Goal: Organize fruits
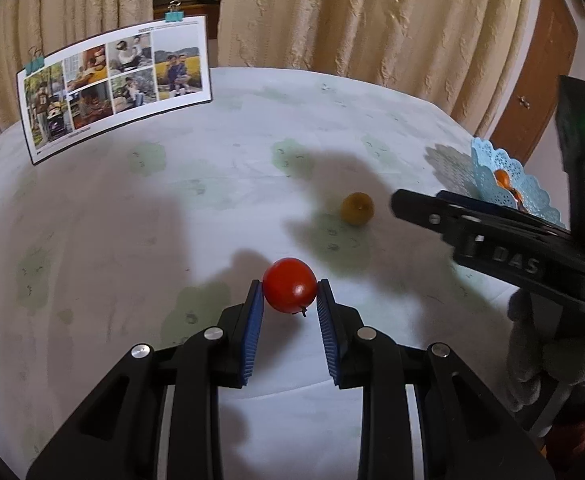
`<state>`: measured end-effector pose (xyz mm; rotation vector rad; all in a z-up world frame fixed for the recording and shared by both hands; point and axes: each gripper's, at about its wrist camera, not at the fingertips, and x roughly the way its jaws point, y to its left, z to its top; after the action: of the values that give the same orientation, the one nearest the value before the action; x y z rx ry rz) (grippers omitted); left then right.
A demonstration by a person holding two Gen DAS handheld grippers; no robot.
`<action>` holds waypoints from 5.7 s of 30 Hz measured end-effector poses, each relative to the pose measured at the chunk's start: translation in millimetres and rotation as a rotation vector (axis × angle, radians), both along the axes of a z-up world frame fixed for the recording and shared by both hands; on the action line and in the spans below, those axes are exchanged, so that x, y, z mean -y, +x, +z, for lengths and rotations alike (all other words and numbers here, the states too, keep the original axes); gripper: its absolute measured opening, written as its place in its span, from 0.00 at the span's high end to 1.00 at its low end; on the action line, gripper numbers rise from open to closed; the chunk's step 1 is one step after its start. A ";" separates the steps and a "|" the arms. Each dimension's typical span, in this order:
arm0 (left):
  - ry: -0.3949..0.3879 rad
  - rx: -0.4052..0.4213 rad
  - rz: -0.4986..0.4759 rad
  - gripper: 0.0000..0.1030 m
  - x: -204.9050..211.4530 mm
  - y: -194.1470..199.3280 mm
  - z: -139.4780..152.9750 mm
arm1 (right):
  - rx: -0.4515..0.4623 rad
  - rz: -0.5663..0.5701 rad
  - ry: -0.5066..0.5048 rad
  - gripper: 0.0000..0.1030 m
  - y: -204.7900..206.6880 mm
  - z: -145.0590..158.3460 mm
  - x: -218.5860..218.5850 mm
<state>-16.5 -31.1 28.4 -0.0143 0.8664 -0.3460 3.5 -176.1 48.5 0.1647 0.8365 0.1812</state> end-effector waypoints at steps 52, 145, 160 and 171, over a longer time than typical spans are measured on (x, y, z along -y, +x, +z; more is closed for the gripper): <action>0.067 0.049 -0.089 0.73 52.3 0.0 24.6 | 0.160 -0.502 0.036 0.73 -107.0 40.9 193.2; 0.237 0.429 -0.176 0.07 227.0 8.0 78.2 | 0.306 -0.553 -0.127 0.03 -157.1 23.8 167.7; 0.248 0.453 -0.183 0.07 230.1 0.7 80.9 | 0.303 -0.565 -0.130 0.03 -160.0 24.3 169.0; 0.273 0.483 -0.195 0.07 235.9 -5.7 78.9 | 0.312 -0.583 -0.157 0.03 -164.1 26.4 172.1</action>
<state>-22.2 -267.0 107.3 0.3950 0.4293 -0.3900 -160.6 -348.2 74.9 0.2193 0.4624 -0.3978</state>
